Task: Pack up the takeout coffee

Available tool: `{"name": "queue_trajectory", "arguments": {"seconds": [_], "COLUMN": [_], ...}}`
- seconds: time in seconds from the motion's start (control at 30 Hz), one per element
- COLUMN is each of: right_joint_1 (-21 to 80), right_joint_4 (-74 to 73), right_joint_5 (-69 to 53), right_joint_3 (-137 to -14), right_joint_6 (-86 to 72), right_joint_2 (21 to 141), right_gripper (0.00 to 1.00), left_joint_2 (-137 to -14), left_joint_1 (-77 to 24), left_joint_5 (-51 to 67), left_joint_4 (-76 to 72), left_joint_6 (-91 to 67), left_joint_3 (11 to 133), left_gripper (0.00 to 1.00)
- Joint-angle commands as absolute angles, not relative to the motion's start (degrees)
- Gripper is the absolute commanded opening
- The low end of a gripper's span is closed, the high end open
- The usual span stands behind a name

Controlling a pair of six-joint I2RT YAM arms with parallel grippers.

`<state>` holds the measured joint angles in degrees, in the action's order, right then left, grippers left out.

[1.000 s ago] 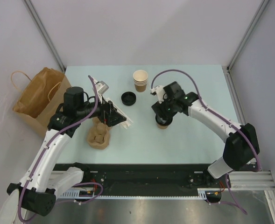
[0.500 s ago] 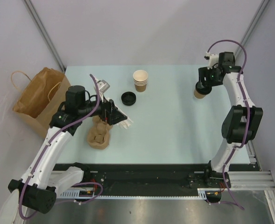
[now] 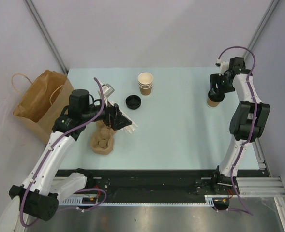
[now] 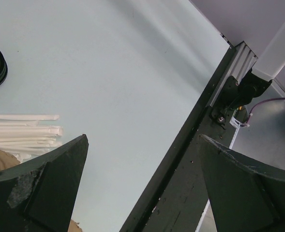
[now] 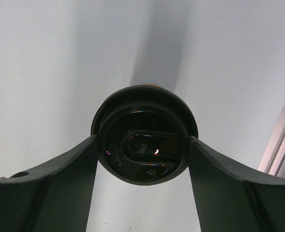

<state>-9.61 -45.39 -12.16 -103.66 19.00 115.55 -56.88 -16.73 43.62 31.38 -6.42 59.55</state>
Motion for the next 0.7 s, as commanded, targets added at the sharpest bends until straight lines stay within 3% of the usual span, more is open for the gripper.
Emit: {"name": "queue_trajectory", "arguments": {"seconds": [0.0,0.33,0.67], "right_joint_1": [-9.9,-9.9,-9.8], "right_joint_4": [-44.1,-44.6,-48.2], "right_joint_5": [-10.3,-9.9,-11.7], "right_joint_3": [-106.0,-106.2,-111.6], "right_joint_6": [19.9,20.0,19.0], "right_joint_2": [116.5,115.8,111.6], "right_gripper": [0.68,0.99,1.0], "left_joint_2": [-56.5,-56.7,-57.6], "left_joint_1": [-16.0,-15.6,-14.9], "left_joint_5": [43.4,43.1,41.8], "left_joint_4": [30.1,31.5,38.8], "left_joint_6": [-5.3,-4.7,-0.9], "left_joint_3": [59.2,60.2,66.4], "left_gripper": [0.99,1.0,1.0]}}
